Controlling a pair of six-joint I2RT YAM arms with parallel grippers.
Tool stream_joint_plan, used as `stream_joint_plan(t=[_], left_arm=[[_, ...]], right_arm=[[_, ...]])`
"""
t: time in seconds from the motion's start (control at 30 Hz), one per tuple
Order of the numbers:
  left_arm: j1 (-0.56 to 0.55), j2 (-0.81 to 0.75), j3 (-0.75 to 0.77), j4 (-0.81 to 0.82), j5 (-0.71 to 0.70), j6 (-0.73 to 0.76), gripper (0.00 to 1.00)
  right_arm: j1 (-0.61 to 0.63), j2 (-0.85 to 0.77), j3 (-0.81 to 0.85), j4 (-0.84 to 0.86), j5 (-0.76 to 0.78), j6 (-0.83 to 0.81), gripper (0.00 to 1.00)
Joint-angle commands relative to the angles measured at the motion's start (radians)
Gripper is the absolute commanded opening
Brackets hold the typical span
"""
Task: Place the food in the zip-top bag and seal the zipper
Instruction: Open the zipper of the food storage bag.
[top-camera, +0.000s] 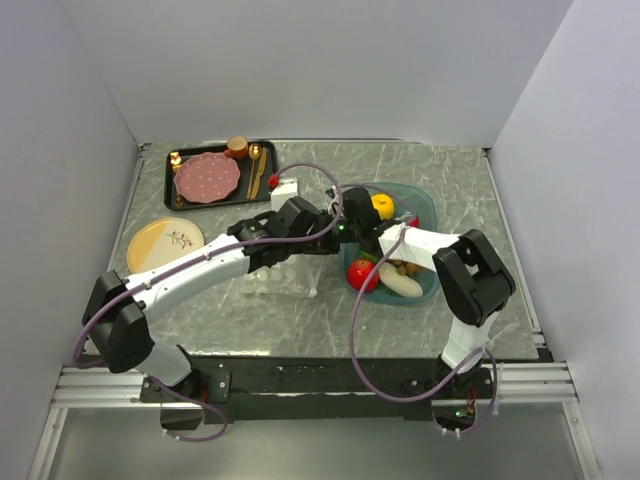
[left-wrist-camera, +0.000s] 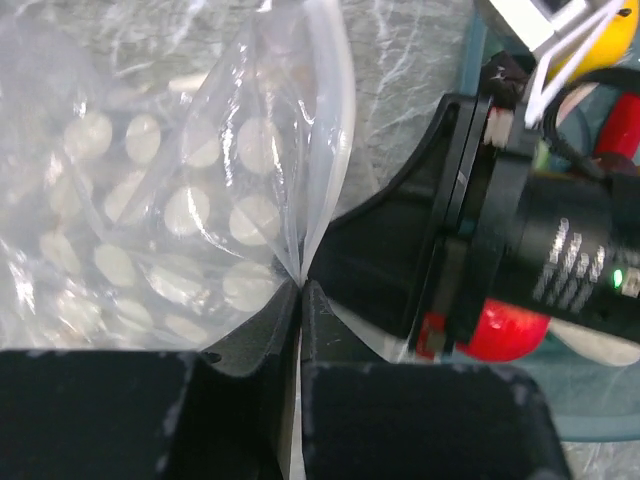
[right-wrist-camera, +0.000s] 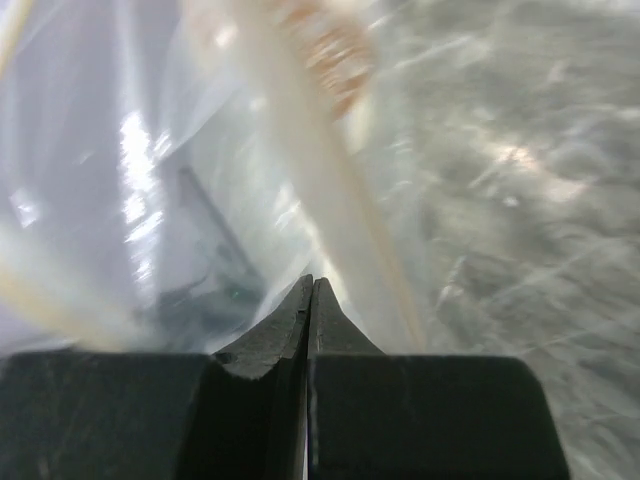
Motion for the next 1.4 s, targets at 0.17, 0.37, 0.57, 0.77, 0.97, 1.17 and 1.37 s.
stream_joint_plan(t=[0.17,0.37,0.57,0.77,0.97,1.17,1.37], left_arm=[[0.029,-0.153,-0.006,-0.152,-0.125,-0.074,0.08],[0.096,-0.209,-0.055,-0.173,-0.137,-0.080,0.04],[0.152,-0.212,-0.055,-0.184,-0.142,-0.031,0.05],[0.155,-0.179,-0.027,-0.165,-0.099,-0.008,0.12],[0.155,-0.093,-0.011,-0.084,-0.004,0.038,0.13],[0.155,-0.031,0.005,-0.085,0.013,0.020,0.10],[0.155,-0.048,-0.018,-0.022,0.059,0.015,0.10]], right_arm=[[0.006,0.105,0.159,-0.172,0.160,-0.053,0.00],[0.006,0.185,0.208,-0.238,0.186,-0.079,0.00],[0.009,0.200,0.203,-0.213,0.178,-0.074,0.00],[0.019,0.220,0.243,-0.248,0.182,-0.097,0.00],[0.021,0.104,0.139,0.016,0.037,-0.036,0.08],[0.018,-0.020,0.167,-0.193,0.283,-0.130,0.17],[0.004,-0.241,0.103,-0.337,0.512,-0.210,0.38]])
